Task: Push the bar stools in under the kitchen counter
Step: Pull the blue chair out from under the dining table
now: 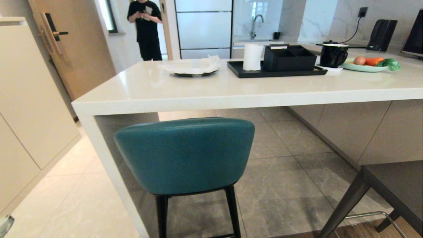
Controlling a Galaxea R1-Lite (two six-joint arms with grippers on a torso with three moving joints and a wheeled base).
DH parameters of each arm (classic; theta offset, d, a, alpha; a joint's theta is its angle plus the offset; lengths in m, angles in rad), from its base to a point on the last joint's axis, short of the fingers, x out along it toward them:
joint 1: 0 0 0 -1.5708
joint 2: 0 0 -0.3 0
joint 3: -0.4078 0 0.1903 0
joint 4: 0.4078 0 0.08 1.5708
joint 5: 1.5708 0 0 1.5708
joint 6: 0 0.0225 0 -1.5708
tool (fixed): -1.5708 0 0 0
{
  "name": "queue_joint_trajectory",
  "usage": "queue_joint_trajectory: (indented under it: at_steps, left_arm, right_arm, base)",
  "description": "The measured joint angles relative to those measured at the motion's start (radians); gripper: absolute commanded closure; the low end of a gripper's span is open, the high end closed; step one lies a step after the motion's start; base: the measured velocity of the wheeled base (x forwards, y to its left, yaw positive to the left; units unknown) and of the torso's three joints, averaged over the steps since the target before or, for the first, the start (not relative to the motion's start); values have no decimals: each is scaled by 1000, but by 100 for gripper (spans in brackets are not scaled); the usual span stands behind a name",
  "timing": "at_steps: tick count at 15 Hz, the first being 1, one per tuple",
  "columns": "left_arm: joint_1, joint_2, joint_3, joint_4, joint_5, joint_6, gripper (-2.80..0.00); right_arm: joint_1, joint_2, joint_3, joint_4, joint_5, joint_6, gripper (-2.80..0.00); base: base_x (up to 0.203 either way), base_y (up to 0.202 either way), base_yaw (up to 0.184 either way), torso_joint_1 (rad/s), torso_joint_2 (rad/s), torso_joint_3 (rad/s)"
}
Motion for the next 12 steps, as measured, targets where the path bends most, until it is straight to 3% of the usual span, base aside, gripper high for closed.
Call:
queue_joint_trajectory:
  at_steps: [2, 5, 9, 12]
  left_arm:
    - [-6, 228, 16, -160, -2, -3, 0]
    - [-25, 576, 92, -476, -4, -7, 0]
    - [-81, 993, 193, -979, 6, -6, 0]
    - [-144, 1232, 234, -1293, 50, -6, 0]
  right_arm:
    - [0, 179, -19, -87, 0, 4, 0]
    - [11, 453, -11, -339, -1, 5, 0]
    - [153, 741, 110, -800, -2, 4, 0]
    - [200, 922, 137, -1035, -4, -5, 0]
  base:
    - [0, 0, 0, 0, 0, 0]
    - [0, 0, 0, 0, 0, 0]
    - [0, 0, 0, 0, 0, 0]
    - [0, 0, 0, 0, 0, 0]
